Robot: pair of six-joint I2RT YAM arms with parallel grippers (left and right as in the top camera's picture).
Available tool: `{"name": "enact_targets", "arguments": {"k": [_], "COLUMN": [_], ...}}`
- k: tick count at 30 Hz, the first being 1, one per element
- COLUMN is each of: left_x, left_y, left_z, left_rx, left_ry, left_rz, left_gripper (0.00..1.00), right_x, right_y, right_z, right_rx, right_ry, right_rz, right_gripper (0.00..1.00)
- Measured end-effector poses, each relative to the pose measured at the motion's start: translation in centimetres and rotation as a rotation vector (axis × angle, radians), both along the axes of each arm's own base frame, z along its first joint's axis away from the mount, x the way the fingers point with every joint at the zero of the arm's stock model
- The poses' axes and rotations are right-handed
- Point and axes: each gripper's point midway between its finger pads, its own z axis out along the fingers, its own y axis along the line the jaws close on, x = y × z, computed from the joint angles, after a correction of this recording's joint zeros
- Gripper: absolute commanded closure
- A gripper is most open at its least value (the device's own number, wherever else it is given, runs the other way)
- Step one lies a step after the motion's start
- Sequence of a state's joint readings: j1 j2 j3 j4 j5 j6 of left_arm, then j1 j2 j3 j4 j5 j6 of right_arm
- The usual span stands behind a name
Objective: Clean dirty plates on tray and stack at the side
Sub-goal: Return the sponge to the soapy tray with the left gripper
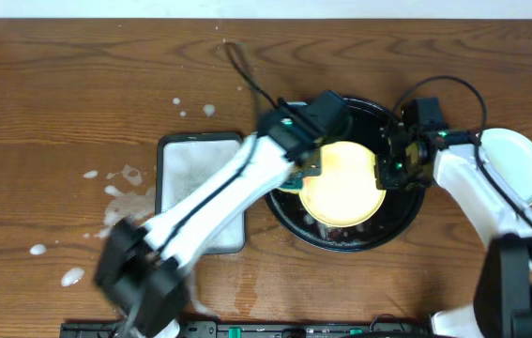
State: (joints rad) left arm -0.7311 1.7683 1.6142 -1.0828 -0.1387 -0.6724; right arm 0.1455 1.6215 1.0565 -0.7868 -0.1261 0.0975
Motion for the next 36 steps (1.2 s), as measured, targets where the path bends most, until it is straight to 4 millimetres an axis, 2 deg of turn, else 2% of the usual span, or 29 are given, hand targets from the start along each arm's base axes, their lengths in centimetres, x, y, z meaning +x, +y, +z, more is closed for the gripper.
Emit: {"name": "enact_targets", "arguments": {"k": [3,7,10,14,15,17,19,21,22,25,30,36], "left_x": [-1.0,-1.2,-1.5,-2.1,-2.1,-2.3,-2.5,-2.7,-2.8,-2.9,-2.9,-3.3], "left_y": [3.9,9.1,12.6,16.1,16.4,16.6,16.6,16.5,16.5,16.3,16.2,16.2], "left_z": [2.6,3.9,3.1,-0.3,-1.2,-2.8,-4.0,-4.6,-4.8,-4.9,-4.2,-0.3], "left_rx": [0.037,0.093,0.126,0.156,0.151,0.13,0.107,0.097,0.091,0.079,0.063,-0.001], "left_ry": [-0.003,0.007,0.034,0.109,0.122,0.149,0.171,0.19,0.196,0.204,0.185,0.054], "left_rz": [0.045,0.147,0.234,0.302,0.303,0.292,0.273,0.25,0.243,0.223,0.201,0.192], "left_gripper": [0.92,0.92,0.92,0.92,0.92,0.86,0.69,0.53,0.49,0.44,0.38,0.29], "right_x": [-0.2,-0.9,-1.0,-1.2,-1.2,-1.5,-1.7,-2.1,-2.2,-2.4,-3.0,-3.2], "right_y": [0.1,0.4,0.6,1.2,1.3,1.5,1.8,2.3,2.4,2.8,4.0,4.5], "right_z": [2.0,4.3,6.3,9.4,10.1,11.5,12.6,13.4,13.7,14.4,15.4,16.2], "right_rx": [-0.086,-0.225,-0.317,-0.4,-0.413,-0.435,-0.448,-0.465,-0.477,-0.532,-0.623,-0.729], "right_ry": [-0.068,-0.152,-0.241,-0.373,-0.403,-0.456,-0.499,-0.534,-0.545,-0.581,-0.639,-0.676], "right_rz": [0.019,0.043,0.054,0.068,0.069,0.073,0.09,0.122,0.134,0.177,0.258,0.322], "right_gripper": [0.99,0.99,0.99,0.99,0.99,0.99,0.99,0.99,0.99,0.99,0.99,0.99]}}
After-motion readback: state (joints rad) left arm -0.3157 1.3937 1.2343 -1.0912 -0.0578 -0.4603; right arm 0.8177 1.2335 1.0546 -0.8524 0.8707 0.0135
